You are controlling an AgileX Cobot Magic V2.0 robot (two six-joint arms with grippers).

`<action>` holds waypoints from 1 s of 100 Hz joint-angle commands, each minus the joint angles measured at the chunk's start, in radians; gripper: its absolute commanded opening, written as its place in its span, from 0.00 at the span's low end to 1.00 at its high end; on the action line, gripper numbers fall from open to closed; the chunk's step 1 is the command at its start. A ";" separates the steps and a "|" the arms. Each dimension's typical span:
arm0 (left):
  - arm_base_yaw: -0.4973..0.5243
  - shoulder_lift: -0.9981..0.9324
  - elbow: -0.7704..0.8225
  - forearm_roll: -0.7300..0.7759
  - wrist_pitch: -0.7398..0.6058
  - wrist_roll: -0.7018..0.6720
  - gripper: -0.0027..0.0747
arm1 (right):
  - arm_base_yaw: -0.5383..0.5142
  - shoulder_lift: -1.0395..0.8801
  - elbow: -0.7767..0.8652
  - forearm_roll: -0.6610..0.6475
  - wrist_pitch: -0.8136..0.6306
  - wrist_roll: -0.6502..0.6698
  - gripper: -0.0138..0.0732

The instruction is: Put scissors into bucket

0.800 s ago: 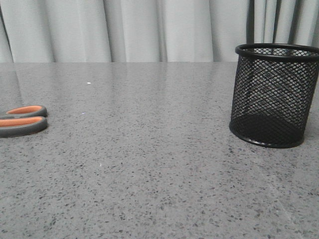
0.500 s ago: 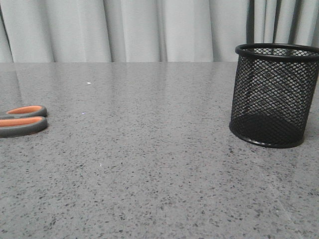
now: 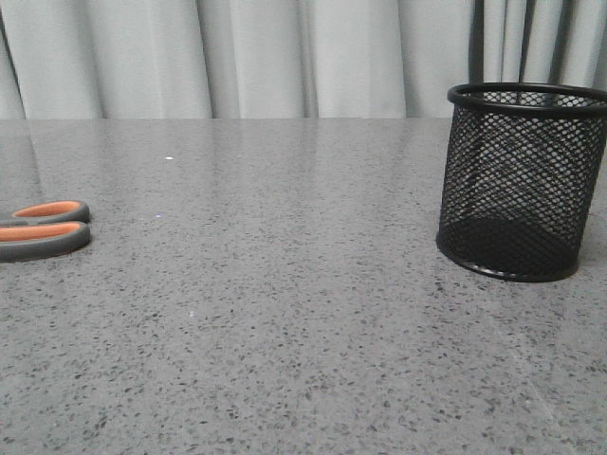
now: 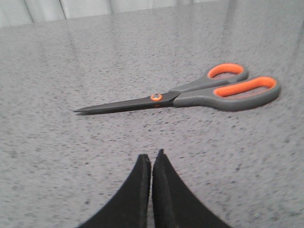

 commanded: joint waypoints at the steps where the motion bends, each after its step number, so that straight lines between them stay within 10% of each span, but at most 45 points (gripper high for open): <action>1: 0.003 -0.028 0.046 0.112 -0.043 -0.011 0.01 | -0.004 -0.020 0.010 -0.025 -0.038 -0.002 0.10; 34: 0.003 -0.028 0.046 0.487 -0.073 -0.011 0.01 | -0.004 -0.020 0.010 -0.097 -0.506 -0.002 0.10; 69: 0.003 -0.028 0.017 0.596 -0.152 -0.011 0.01 | -0.005 -0.020 0.010 0.085 -0.475 -0.002 0.10; 83: 0.003 -0.028 0.015 0.548 -0.387 -0.026 0.01 | -0.005 -0.020 0.010 0.091 -0.416 -0.002 0.10; 100: 0.001 -0.028 0.039 0.152 -0.614 -0.216 0.01 | -0.005 -0.020 0.010 0.179 -0.409 -0.002 0.10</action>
